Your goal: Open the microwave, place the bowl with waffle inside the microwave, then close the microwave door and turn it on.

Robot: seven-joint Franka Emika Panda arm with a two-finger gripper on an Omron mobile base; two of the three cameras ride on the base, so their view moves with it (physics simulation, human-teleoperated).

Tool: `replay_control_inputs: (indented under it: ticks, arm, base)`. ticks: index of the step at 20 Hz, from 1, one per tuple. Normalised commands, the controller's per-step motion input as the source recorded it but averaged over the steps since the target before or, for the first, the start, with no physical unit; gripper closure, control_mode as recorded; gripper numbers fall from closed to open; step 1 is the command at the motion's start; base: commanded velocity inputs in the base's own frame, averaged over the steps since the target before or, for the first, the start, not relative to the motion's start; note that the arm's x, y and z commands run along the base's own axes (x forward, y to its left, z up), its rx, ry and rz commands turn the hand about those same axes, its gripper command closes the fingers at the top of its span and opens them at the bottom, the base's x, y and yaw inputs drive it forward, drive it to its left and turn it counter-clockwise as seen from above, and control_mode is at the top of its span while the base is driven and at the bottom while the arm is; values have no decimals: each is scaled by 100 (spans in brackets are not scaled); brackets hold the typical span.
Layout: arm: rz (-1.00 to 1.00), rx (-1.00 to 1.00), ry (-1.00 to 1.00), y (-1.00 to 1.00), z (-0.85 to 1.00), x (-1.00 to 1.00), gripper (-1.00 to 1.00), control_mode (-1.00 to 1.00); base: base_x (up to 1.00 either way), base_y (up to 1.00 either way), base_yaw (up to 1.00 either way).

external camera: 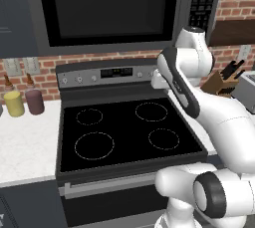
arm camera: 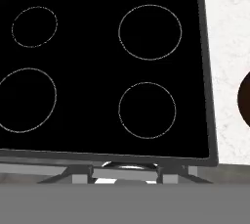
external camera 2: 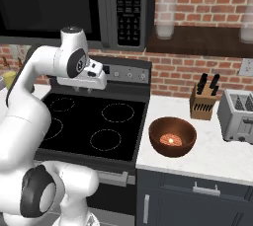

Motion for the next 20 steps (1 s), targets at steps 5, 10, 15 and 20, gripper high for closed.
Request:
replay_control_inputs:
  ticks: [5,10,15,20]
  arm:
    - [0,0,-24,0,8,-42,-100,-100]
    - [-1,10,-67,-18,75,-89,-100,-100]
    - [-4,9,-43,-33,85,-33,-100,-100]
    - [-14,0,-24,-15,93,0,-100,-100]
  base:
    - [0,0,0]
    - [0,0,0]
    - [0,0,0]
    - [0,0,0]
